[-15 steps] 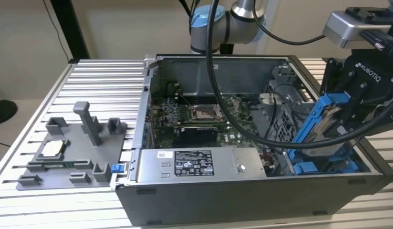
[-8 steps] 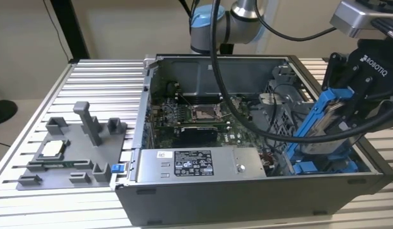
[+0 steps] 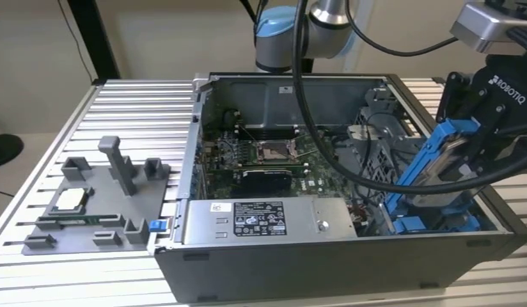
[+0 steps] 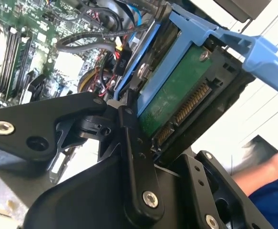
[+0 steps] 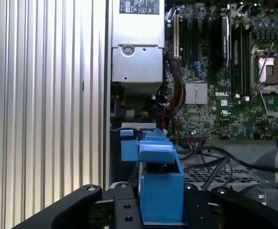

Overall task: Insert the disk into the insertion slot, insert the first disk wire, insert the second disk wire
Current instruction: 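Insert the disk into the insertion slot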

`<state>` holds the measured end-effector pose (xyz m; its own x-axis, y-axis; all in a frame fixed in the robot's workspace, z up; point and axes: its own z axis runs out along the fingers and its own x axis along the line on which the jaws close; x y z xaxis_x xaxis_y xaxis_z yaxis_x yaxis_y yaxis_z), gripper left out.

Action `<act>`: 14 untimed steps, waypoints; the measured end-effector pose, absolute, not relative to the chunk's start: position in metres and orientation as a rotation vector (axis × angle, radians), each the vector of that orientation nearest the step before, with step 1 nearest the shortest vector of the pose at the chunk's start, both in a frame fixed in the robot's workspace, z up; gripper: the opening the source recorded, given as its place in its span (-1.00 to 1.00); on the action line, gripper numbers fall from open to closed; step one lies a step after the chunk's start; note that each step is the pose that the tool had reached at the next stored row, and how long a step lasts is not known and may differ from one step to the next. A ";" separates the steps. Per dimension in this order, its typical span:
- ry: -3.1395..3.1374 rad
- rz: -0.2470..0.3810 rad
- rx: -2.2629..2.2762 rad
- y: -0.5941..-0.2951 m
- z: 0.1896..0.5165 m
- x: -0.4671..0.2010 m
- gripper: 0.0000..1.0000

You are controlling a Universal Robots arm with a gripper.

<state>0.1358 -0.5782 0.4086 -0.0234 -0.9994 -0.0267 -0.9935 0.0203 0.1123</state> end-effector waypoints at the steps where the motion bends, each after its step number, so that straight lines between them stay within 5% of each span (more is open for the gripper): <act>1: -2.200 -0.153 2.153 -0.578 0.408 0.136 -1.00; 14: -2.193 -0.167 2.146 -0.578 0.403 0.136 -1.00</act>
